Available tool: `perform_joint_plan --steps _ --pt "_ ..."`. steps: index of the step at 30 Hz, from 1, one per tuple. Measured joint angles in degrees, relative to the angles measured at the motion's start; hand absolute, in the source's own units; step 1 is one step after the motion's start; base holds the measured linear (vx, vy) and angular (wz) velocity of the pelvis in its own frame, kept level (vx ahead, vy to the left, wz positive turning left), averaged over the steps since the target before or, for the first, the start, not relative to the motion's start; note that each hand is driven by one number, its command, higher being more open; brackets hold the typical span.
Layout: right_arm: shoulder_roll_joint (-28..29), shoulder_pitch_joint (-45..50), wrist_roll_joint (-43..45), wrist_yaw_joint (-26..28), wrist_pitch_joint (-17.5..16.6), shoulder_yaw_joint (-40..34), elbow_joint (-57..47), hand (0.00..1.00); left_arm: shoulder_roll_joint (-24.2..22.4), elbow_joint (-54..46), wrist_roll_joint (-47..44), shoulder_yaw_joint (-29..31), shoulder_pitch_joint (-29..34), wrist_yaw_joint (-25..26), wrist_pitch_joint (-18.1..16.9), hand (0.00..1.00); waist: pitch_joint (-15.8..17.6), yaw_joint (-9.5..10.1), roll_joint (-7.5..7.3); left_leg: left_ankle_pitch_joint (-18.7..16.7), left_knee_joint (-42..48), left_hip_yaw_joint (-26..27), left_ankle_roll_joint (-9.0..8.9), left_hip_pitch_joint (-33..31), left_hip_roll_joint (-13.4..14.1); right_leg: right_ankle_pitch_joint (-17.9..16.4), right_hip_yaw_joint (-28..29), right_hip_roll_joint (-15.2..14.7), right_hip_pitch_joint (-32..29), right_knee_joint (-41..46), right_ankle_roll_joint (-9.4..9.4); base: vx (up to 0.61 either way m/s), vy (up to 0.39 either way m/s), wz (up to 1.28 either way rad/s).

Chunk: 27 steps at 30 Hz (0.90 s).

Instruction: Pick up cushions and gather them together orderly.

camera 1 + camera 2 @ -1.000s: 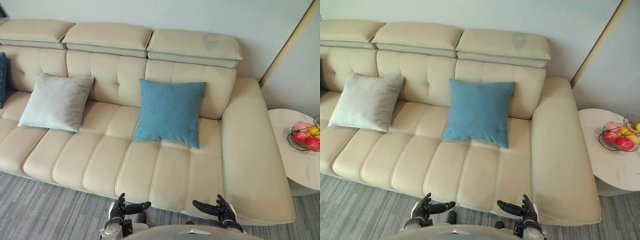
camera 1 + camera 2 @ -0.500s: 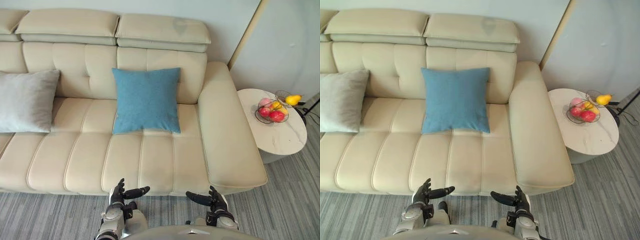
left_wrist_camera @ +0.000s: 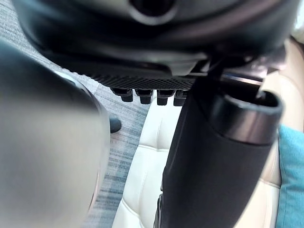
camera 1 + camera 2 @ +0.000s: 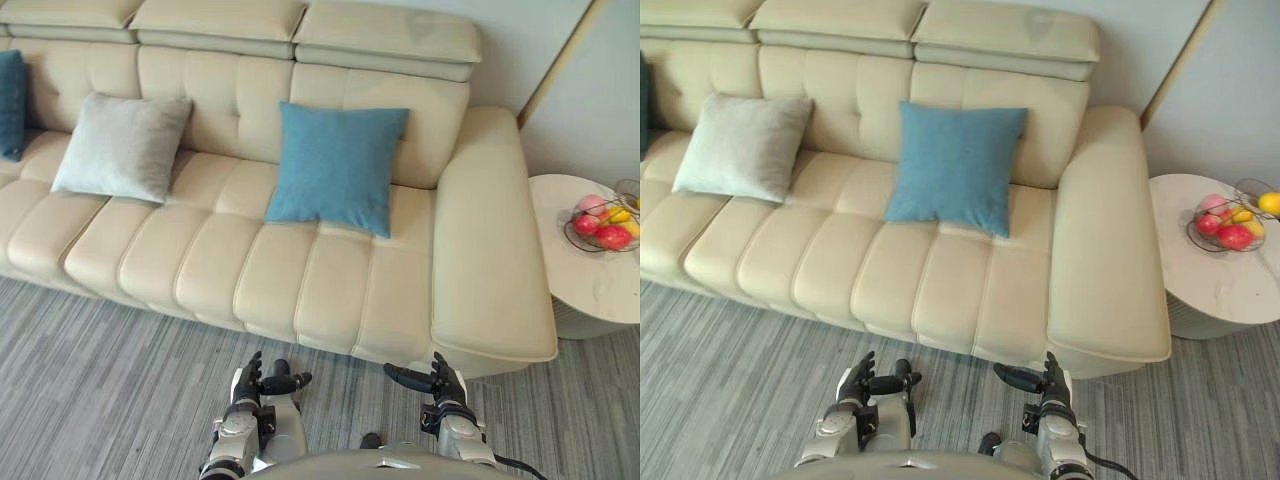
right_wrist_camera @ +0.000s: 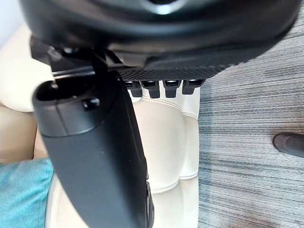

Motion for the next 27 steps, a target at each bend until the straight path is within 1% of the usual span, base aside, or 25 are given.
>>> perform_joint_plan --steps 1,2,3,4,5,6,7,8,9,10,11,13,15,16,17,20,21,23,24,27 --pt "0.0 0.0 0.0 -0.1 0.0 0.0 0.1 1.00 0.3 0.0 0.0 0.0 -0.3 0.1 0.0 1.00 0.0 0.09 -0.04 -0.2 3.3 -0.1 0.27 -0.7 -0.3 0.3 -0.3 -0.8 0.0 -0.1 -0.08 -0.06 0.057 0.38" --pt "-0.1 0.1 0.0 -0.1 0.0 0.0 0.2 1.00 0.5 0.0 0.1 0.0 -0.3 0.2 0.0 1.00 0.2 -0.04 -0.46 -0.7 9.0 -0.6 0.51 -1.0 -1.6 0.6 -0.7 -2.1 0.1 -0.1 0.24 -0.05 0.062 0.28" --pt "-0.3 0.4 0.0 -0.1 0.0 0.0 0.3 1.00 0.4 0.1 0.2 0.0 -0.2 0.3 0.0 1.00 0.2 -0.30 -0.93 -3.0 12.2 -1.0 1.04 -0.9 -2.4 0.8 -1.1 -2.8 0.0 0.0 0.56 -0.04 0.085 0.41" --pt "-0.5 0.6 0.0 -0.1 0.1 0.0 0.3 1.00 0.3 0.1 0.7 0.0 -0.1 0.3 0.0 1.00 0.1 -0.93 -0.84 -7.2 16.0 -1.7 1.85 -0.8 -3.6 1.2 -1.8 -3.9 0.0 0.0 1.17 -0.06 0.138 0.33" --pt "-0.6 0.6 -0.1 0.0 0.1 0.0 0.9 1.00 0.0 0.3 1.3 0.0 -0.1 0.3 0.0 1.00 -0.1 -1.08 -0.55 -11.4 19.2 -2.1 2.14 -0.4 -3.7 1.8 -1.9 -4.4 -0.3 0.0 1.92 -0.07 0.210 0.24" --pt "-0.4 0.6 -0.1 0.1 0.2 0.0 1.4 1.00 0.0 0.7 1.7 0.1 -0.2 0.3 0.0 1.00 -0.3 -1.17 -0.11 -13.7 20.3 -2.2 2.36 0.2 -3.7 2.1 -1.9 -4.7 -0.3 0.0 2.52 -0.08 0.259 0.04" --pt "-0.4 0.6 -0.2 0.2 0.5 -0.2 1.9 1.00 -0.1 1.0 2.1 0.3 -0.1 0.2 0.1 1.00 -0.3 -1.32 -0.07 -15.1 19.6 -2.1 2.05 1.1 -4.0 2.6 -1.7 -4.8 0.1 -0.1 3.36 -0.10 0.296 -0.01" --pt "1.0 0.6 -0.3 0.6 0.9 -0.6 2.7 1.00 0.5 1.4 2.1 0.5 0.1 0.2 0.2 1.00 -0.7 -1.41 -1.65 -14.7 17.3 -1.4 2.57 2.5 -5.6 3.3 -1.1 -5.7 1.0 -1.7 4.77 -0.09 0.252 0.00" --pt "1.5 0.8 -0.3 0.8 1.0 -0.7 2.9 1.00 0.8 1.4 2.1 0.5 0.3 0.3 0.2 1.00 -0.9 -1.54 -2.10 -14.4 16.5 -1.1 2.77 2.9 -6.1 3.5 -1.1 -6.1 1.2 -2.2 5.05 -0.07 0.266 0.02" --pt "3.1 1.5 -0.4 1.2 1.1 -1.7 3.6 1.00 1.6 1.4 2.1 0.5 0.7 0.4 0.3 1.00 -2.0 -2.17 -3.47 -13.5 13.2 -0.3 3.37 4.5 -8.0 4.3 -0.9 -7.6 1.9 -3.9 5.97 -0.03 0.192 0.10" --pt "3.5 1.9 -0.4 1.6 1.1 -2.1 4.3 1.00 1.9 1.5 2.2 0.5 1.3 0.4 0.4 1.00 -3.0 -2.86 -4.13 -12.7 10.6 -0.2 3.53 5.7 -9.5 5.3 -0.8 -8.4 2.7 -5.5 6.09 -0.01 0.195 0.13" --pt "3.5 2.4 -1.2 1.6 1.4 -3.7 5.1 1.00 1.9 2.4 3.1 0.5 1.4 0.4 0.4 1.00 -4.3 -3.03 -4.60 -11.6 6.5 -0.1 3.91 7.4 -11.5 6.9 -0.1 -9.2 3.7 -8.4 6.34 0.00 0.094 0.13" --pt "3.6 2.5 -1.3 1.4 1.7 -5.7 5.4 1.00 2.0 3.3 3.6 0.5 1.6 0.4 0.5 1.00 -4.9 -3.11 -4.48 -10.0 2.4 0.0 3.96 9.3 -12.8 7.5 0.8 -9.4 4.4 -10.4 6.05 0.02 0.040 0.03" --pt "3.6 2.5 -1.4 1.4 1.7 -6.8 5.8 1.00 2.0 3.8 3.9 0.5 1.7 0.4 0.6 1.00 -5.4 -3.13 -4.81 -9.2 0.3 0.0 4.07 10.2 -13.4 7.7 1.3 -9.5 4.4 -11.0 5.98 0.07 0.009 -0.06" --pt "3.7 2.5 -1.4 1.2 1.9 -8.7 6.6 1.00 2.1 4.8 4.3 0.5 1.7 0.4 0.7 1.00 -5.7 -3.13 -4.54 -7.0 -3.5 0.2 4.22 12.3 -13.9 8.1 1.7 -9.4 5.0 -12.1 5.89 0.06 -0.002 -0.06" --pt "3.7 2.6 -1.4 1.0 2.3 -9.6 7.9 1.00 2.2 6.0 4.4 0.8 2.0 0.4 0.9 1.00 -5.9 -3.18 -4.27 -4.6 -6.9 0.2 4.60 14.8 -14.1 8.7 2.0 -8.9 6.4 -13.6 6.01 0.10 -0.026 -0.09" --pt "3.8 2.5 -1.4 1.0 2.4 -10.2 8.7 1.00 2.1 6.4 4.5 1.4 1.9 0.4 1.1 1.00 -6.1 -3.19 -4.32 -3.7 -8.4 0.5 4.92 15.7 -14.3 9.0 2.2 -8.7 6.6 -14.0 6.37 0.12 -0.024 -0.16" --pt "3.8 2.5 -1.3 0.9 2.4 -11.4 8.7 1.00 2.1 6.7 5.0 2.5 1.9 0.2 1.2 1.00 -6.0 -3.28 -4.47 -3.2 -9.7 0.9 5.00 17.4 -14.3 9.4 2.8 -8.2 8.1 -15.4 6.12 0.10 -0.023 -0.12" --pt "0.0 -0.8 -1.3 0.8 2.3 -15.7 13.7 1.00 2.4 9.7 6.0 4.5 1.3 0.1 1.2 1.00 -2.9 -6.32 -2.53 -4.1 -11.8 -0.3 4.41 22.7 -15.0 10.0 5.4 -7.9 13.3 -19.2 5.44 0.05 -0.014 -0.02" --pt "0.0 -0.8 -1.3 0.8 2.3 -15.7 13.7 1.00 2.4 9.7 6.0 4.5 1.3 0.1 1.2 1.00 -2.9 -6.32 -2.52 -4.1 -11.8 -0.3 4.41 22.7 -15.0 10.0 5.4 -7.9 13.3 -19.2 5.44 0.00 0.000 0.00"
